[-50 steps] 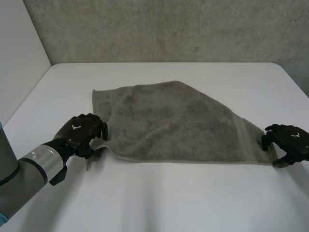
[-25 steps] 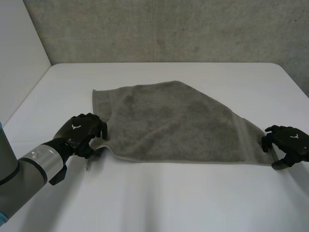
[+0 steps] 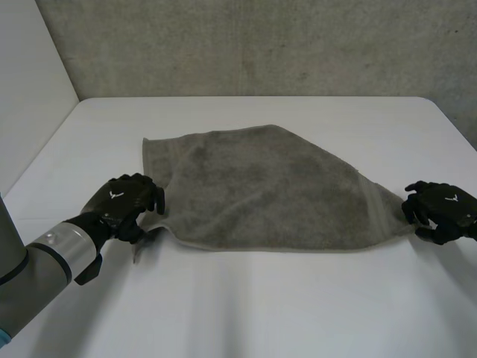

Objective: Fold the towel.

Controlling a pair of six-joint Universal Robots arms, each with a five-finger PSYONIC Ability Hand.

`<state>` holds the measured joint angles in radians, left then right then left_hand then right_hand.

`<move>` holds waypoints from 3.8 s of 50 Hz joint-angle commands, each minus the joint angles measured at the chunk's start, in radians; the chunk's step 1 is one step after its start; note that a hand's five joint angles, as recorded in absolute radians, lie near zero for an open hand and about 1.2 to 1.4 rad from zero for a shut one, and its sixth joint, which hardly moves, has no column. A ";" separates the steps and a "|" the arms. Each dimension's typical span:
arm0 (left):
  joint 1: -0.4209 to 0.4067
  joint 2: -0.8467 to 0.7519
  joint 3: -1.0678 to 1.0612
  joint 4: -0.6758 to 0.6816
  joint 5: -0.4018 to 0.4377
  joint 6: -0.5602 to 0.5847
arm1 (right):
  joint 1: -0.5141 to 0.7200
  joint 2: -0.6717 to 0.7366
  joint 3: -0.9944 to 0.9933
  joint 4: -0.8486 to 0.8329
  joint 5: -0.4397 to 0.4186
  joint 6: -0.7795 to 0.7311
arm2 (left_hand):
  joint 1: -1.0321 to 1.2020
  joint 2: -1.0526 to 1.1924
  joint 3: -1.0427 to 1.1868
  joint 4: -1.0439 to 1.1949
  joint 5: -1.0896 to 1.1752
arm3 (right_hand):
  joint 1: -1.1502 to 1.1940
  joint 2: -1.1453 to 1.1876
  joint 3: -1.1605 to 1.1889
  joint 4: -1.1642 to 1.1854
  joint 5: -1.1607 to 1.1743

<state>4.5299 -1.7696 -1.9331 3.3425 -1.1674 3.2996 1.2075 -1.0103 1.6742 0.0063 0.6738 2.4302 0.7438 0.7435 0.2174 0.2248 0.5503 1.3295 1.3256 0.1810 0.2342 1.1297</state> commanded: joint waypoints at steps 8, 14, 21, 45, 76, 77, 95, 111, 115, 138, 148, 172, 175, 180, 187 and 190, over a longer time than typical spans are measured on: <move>0.000 0.002 -0.001 -0.001 -0.002 0.000 | 0.014 -0.048 0.012 -0.011 -0.020 0.044 | -0.025 -0.025 -0.043 -0.050 -0.006 | 0.067 0.071 -0.007 -0.060 0.092; 0.005 0.030 0.006 -0.009 -0.003 -0.021 | 0.033 -0.099 -0.007 0.018 -0.016 0.089 | 0.024 0.025 -0.043 -0.050 0.043 | 0.067 0.071 -0.007 -0.060 0.092; 0.015 0.061 0.020 -0.011 -0.005 -0.043 | 0.023 -0.194 -0.080 0.083 0.000 0.188 | 0.215 0.215 -0.043 -0.050 0.234 | 0.067 0.071 -0.007 -0.060 0.092; -0.026 0.048 -0.041 -0.058 -0.015 -0.043 | -0.045 -0.237 -0.057 0.161 -0.045 0.155 | -0.551 -0.551 -0.043 -0.050 -0.532 | 0.067 0.071 -0.007 -0.060 0.092; -0.066 -0.222 0.037 0.083 -0.202 -0.046 | -0.017 -0.231 -0.001 0.141 -0.053 0.145 | -0.281 -0.280 -0.043 -0.050 -0.262 | 0.067 0.071 -0.007 -0.060 0.092; -0.069 -0.223 0.045 0.084 -0.204 -0.048 | -0.019 -0.229 -0.001 0.139 -0.053 0.145 | -0.130 -0.129 -0.043 -0.050 -0.111 | 0.067 0.071 -0.007 -0.060 0.092; -0.038 -0.067 0.025 0.075 -0.201 -0.064 | -0.083 -0.243 -0.040 0.147 -0.033 0.164 | 0.512 0.512 -0.043 -0.050 0.531 | 0.067 0.071 -0.007 -0.060 0.092; -0.015 0.223 0.075 -0.144 -0.187 -0.028 | -0.186 -0.350 -0.099 0.328 -0.197 0.162 | 0.652 0.653 -0.043 -0.050 0.671 | 0.067 0.071 -0.007 -0.060 0.092; 0.009 0.272 0.164 -0.159 -0.186 -0.031 | -0.169 -0.387 -0.189 0.359 -0.233 0.208 | 0.652 0.653 -0.043 -0.050 0.671 | 0.067 0.071 -0.007 -0.060 0.092; 0.011 -0.063 0.603 -0.230 -0.138 -0.034 | 0.312 -0.166 -0.585 0.120 0.306 0.084 | 0.652 0.653 -0.043 -0.050 0.671 | 0.067 0.071 -0.007 -0.060 0.092; -0.003 -0.191 0.949 -0.062 -0.189 -0.090 | 0.412 -0.112 -0.855 -0.231 0.543 0.192 | 0.652 0.653 -0.043 -0.050 0.671 | 0.067 0.071 -0.007 -0.060 0.092; 0.110 -0.027 0.416 0.018 0.029 -0.166 | 0.233 -0.234 -0.387 -0.094 0.164 0.279 | 0.652 0.653 -0.043 -0.050 0.671 | 0.067 0.071 -0.007 -0.060 0.092; 0.142 -0.027 0.349 0.017 0.031 -0.149 | 0.201 -0.234 -0.348 -0.091 0.129 0.251 | 0.652 0.653 -0.043 -0.050 0.671 | 0.067 0.071 -0.007 -0.060 0.092; 0.169 -0.007 0.298 0.011 0.031 -0.130 | 0.158 -0.240 -0.311 -0.077 0.070 0.260 | 0.652 0.653 -0.043 -0.050 0.671 | 0.067 0.071 -0.007 -0.060 0.092; 0.193 0.122 0.255 -0.049 0.029 -0.140 | 0.124 -0.335 -0.266 0.027 0.000 0.280 | 0.652 0.653 -0.043 -0.050 0.671 | 0.067 0.071 -0.007 -0.060 0.092; 0.190 0.174 0.250 -0.087 0.029 -0.156 | 0.116 -0.367 -0.251 0.050 -0.020 0.285 | 0.652 0.653 -0.043 -0.050 0.671 | 0.067 0.071 -0.007 -0.060 0.092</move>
<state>4.7159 -1.6966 -1.6721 3.3195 -1.1381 3.1642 1.3376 -1.3095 1.3937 -0.0029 0.6967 2.7035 1.3193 1.3070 0.2174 0.2248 1.1556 1.3295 1.3299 0.1810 0.2342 1.1297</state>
